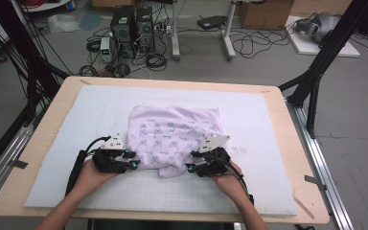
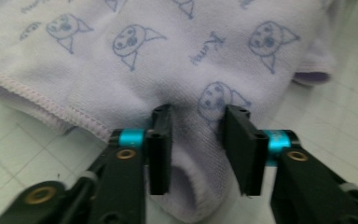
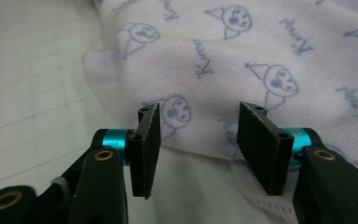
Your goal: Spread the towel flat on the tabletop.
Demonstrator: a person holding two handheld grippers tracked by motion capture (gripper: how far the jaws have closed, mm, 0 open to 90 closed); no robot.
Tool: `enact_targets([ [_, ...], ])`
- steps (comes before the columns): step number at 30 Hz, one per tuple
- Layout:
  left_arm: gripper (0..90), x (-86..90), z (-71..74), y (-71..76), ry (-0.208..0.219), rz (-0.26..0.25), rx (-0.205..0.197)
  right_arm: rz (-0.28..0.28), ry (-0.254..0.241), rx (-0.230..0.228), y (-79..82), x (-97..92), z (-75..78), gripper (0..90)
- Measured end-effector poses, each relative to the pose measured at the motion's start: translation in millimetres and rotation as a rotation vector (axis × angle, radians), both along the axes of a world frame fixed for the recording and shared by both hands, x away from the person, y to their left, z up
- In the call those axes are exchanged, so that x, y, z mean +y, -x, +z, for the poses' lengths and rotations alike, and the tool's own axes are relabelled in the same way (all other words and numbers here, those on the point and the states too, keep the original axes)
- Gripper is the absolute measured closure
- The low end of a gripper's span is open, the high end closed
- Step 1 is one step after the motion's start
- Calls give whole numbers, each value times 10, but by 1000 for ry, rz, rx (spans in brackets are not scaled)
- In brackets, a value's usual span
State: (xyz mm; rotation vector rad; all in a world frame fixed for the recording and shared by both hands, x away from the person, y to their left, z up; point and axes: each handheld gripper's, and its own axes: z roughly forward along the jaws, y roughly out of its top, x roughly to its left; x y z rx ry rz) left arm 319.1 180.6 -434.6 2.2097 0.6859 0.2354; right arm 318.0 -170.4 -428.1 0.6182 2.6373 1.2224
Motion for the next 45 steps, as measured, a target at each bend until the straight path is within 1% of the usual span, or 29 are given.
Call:
enact_targets([
  [1, 697, -13, -17, -22, -6, -4, 6, -9, 16, -3, -19, 46, -43, 528],
  [2, 769, -31, -37, -42, -1, -3, 8, -18, 25, -12, -34, 68, -67, 571],
  [3, 802, -38, -40, -59, 4, -5, 15, -32, 29, -22, -46, 85, -86, 627],
  [5, 842, -46, -27, -58, -3, -8, 12, -54, 28, -43, -82, 86, -92, 726],
  [7, 853, -49, -20, -40, -4, -9, 11, -59, 23, -33, -102, 72, -102, 797],
  [8, 857, -45, -10, -34, -7, -13, 10, -59, 15, -24, -118, 53, -106, 850],
  [9, 859, -43, -3, -29, -3, -14, 12, -52, 3, -8, -131, 37, -109, 871],
  [11, 861, -32, 40, -3, 8, -13, 10, -43, -5, 7, -129, 3, -94, 884],
  [12, 861, -26, 71, 14, 20, -13, 8, -40, -9, 6, -120, -8, -83, 885],
  [13, 861, -14, 123, 39, 27, -19, -3, -34, -12, 2, -100, -25, -61, 885],
  [15, 862, 3, 202, 86, 47, -22, -16, -20, -36, -13, -36, -76, 20, 886],
  [18, 864, 36, 338, 178, 77, -32, -38, 0, -57, -35, 72, -158, 157, 886],
  [21, 864, 58, 473, 284, 102, -46, -57, 28, -66, -42, 198, -250, 310, 886],
  [22, 864, 62, 503, 307, 103, -51, -65, 39, -69, -52, 243, -283, 371, 887],
  [25, 864, 81, 609, 379, 135, -61, -74, 47, -74, -77, 330, -344, 517, 887],
  [26, 864, 81, 645, 402, 139, -62, -87, 53, -75, -91, 352, -358, 572, 887],
  [27, 864, 79, 678, 420, 147, -65, -92, 54, -70, -99, 375, -370, 634, 887],
  [28, 864, 73, 708, 430, 156, -67, -97, 57, -65, -118, 383, -379, 696, 887],
  [30, 863, 40, 747, 413, 145, -55, -121, 51, -52, -142, 361, -396, 800, 887],
  [32, 863, 16, 729, 341, 127, -32, -130, 39, -49, -151, 265, -403, 844, 887],
  [34, 863, -12, 648, 207, 101, 5, -112, 15, -45, -127, 127, -380, 811, 887],
  [35, 863, -30, 589, 131, 84, 27, -105, 4, -33, -119, 43, -359, 760, 886],
  [37, 863, -54, 453, -26, 67, 61, -66, -20, -29, -79, -135, -313, 616, 886],
  [38, 863, -67, 385, -97, 45, 79, -58, -33, -17, -69, -213, -283, 539, 886],
  [40, 863, -93, 245, -242, 12, 100, -10, -47, 12, -36, -347, -220, 406, 885],
  [41, 863, -105, 206, -276, -5, 108, 2, -58, 17, -22, -419, -190, 334, 884],
  [42, 863, -113, 162, -316, -14, 117, 19, -59, 23, -12, -455, -176, 300, 884],
  [43, 863, -116, 130, -346, -17, 121, 35, -65, 23, -1, -499, -162, 255, 882],
  [45, 863, -115, 104, -367, -20, 123, 45, -75, 12, 26, -561, -159, 184, 877],
])
